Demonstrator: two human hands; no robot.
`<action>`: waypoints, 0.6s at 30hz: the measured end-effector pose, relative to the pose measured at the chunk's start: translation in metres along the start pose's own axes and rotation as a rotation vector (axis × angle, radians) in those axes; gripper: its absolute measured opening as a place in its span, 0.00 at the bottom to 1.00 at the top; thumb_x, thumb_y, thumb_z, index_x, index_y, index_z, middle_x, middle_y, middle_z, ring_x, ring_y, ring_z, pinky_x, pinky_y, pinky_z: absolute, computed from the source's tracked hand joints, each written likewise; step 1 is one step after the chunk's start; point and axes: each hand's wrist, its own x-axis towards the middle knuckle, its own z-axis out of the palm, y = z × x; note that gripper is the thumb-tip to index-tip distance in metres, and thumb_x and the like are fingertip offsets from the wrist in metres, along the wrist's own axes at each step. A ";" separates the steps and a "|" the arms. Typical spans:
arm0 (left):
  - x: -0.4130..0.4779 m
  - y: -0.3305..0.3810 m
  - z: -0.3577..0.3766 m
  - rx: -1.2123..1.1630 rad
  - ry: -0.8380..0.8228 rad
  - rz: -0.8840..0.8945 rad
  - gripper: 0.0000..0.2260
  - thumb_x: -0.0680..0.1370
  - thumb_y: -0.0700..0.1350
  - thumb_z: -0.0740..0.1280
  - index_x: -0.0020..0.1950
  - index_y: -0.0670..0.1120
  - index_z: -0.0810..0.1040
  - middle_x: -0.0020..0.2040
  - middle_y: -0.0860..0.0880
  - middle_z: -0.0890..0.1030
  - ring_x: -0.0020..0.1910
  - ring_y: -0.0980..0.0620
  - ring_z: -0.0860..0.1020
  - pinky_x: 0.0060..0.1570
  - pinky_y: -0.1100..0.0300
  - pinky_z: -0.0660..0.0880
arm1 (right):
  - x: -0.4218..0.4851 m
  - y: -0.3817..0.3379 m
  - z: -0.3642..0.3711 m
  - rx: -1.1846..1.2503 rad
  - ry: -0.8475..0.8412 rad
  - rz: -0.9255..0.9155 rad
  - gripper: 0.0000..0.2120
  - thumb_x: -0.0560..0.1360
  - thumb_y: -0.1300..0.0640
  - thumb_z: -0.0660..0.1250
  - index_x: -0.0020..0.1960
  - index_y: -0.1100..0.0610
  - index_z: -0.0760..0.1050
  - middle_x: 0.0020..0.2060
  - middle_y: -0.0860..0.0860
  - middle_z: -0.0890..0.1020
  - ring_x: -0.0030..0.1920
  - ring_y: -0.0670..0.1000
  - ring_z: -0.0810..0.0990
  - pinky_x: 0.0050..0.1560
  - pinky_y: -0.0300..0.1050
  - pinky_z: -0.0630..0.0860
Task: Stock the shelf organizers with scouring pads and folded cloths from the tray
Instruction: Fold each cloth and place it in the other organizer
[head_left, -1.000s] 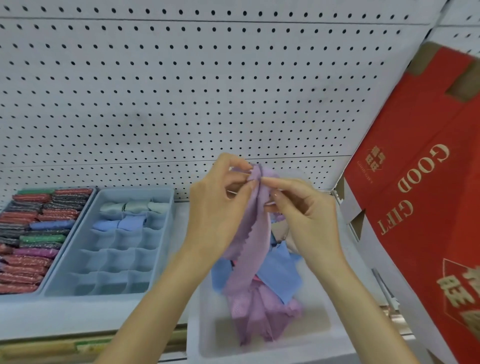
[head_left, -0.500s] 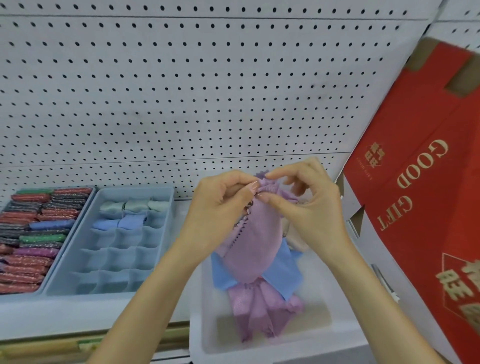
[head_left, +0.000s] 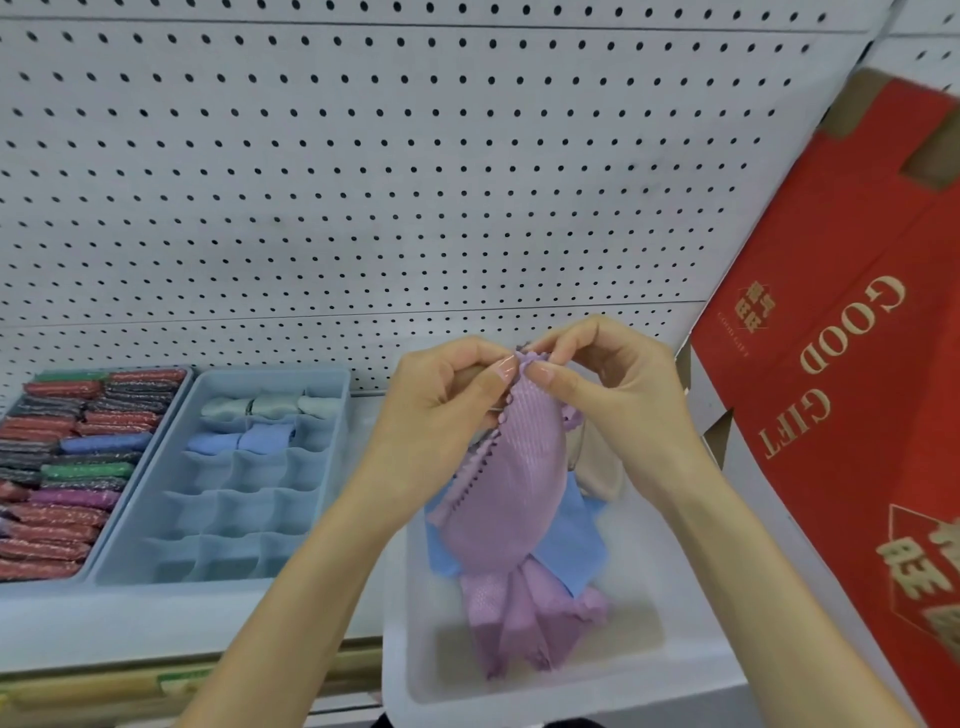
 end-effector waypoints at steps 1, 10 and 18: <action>0.000 -0.001 0.001 -0.003 0.017 0.004 0.07 0.79 0.38 0.63 0.46 0.42 0.82 0.43 0.39 0.83 0.41 0.42 0.80 0.49 0.40 0.76 | 0.001 0.000 0.001 -0.006 0.005 -0.001 0.08 0.68 0.62 0.74 0.36 0.56 0.75 0.40 0.53 0.83 0.44 0.46 0.81 0.34 0.32 0.73; 0.003 -0.008 0.006 0.017 0.001 0.046 0.03 0.75 0.38 0.71 0.47 0.43 0.81 0.43 0.48 0.85 0.43 0.53 0.83 0.46 0.61 0.78 | 0.005 -0.001 0.002 -0.139 0.081 -0.030 0.09 0.69 0.58 0.75 0.35 0.54 0.74 0.31 0.42 0.77 0.36 0.43 0.74 0.34 0.39 0.71; 0.010 0.004 -0.002 0.000 0.042 0.109 0.09 0.76 0.33 0.67 0.46 0.47 0.79 0.38 0.55 0.84 0.38 0.58 0.80 0.41 0.65 0.75 | 0.023 -0.013 -0.050 -0.476 -0.374 0.020 0.13 0.63 0.44 0.74 0.41 0.48 0.77 0.49 0.47 0.79 0.50 0.43 0.77 0.54 0.34 0.71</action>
